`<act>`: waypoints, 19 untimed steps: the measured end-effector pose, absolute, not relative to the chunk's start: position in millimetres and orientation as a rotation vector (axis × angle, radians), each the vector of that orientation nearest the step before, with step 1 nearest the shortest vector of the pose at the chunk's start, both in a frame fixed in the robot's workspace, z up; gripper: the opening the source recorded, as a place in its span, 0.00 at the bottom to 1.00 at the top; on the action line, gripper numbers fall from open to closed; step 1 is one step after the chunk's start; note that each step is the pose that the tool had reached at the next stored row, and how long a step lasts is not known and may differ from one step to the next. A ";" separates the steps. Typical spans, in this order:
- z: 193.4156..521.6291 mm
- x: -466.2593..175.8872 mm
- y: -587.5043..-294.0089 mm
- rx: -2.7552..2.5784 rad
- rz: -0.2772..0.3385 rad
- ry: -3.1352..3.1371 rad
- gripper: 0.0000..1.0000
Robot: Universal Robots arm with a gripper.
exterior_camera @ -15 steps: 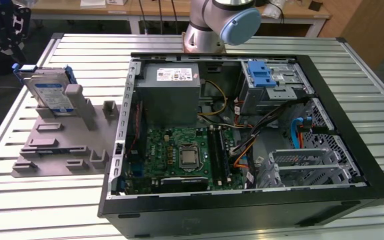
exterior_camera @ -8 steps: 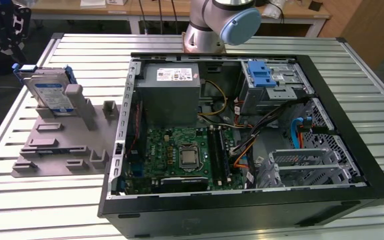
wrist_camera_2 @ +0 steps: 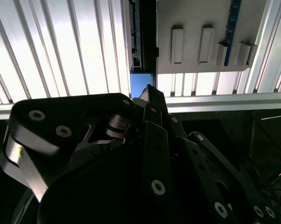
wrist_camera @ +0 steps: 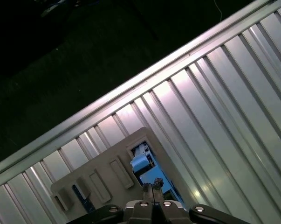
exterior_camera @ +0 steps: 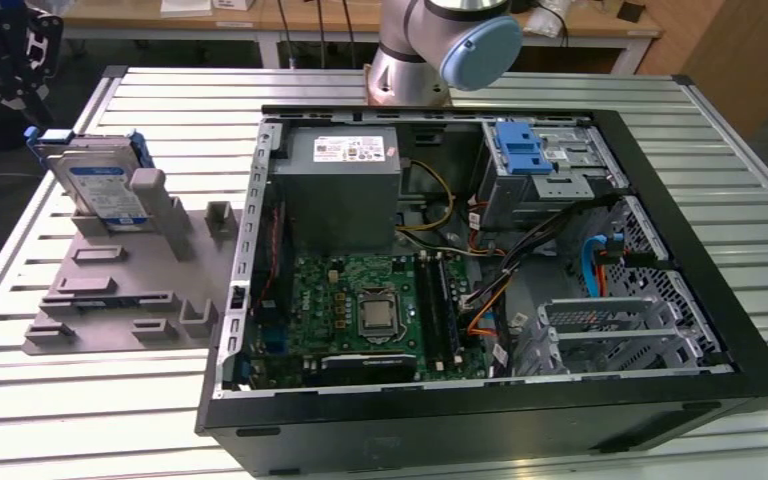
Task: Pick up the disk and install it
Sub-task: 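Pick up the disk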
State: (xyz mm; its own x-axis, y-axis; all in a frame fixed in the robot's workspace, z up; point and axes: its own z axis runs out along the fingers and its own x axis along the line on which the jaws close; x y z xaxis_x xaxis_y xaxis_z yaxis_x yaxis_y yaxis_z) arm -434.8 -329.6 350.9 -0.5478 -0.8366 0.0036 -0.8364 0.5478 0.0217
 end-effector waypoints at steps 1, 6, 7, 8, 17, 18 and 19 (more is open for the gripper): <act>350.9 -434.8 -329.6 1.486 -0.027 -2.752 0.11; 350.9 -434.8 -329.6 1.484 -0.027 -2.753 0.11; 350.9 -434.8 -329.6 1.484 -0.027 -2.754 0.11; 350.9 -434.8 -329.6 1.484 -0.027 -2.754 0.11; 350.9 -434.8 -329.7 1.500 -0.027 -2.745 0.11; 350.9 -434.8 -329.7 1.518 -0.027 -2.735 0.11; 350.9 -434.8 -329.7 1.542 -0.027 -2.721 0.11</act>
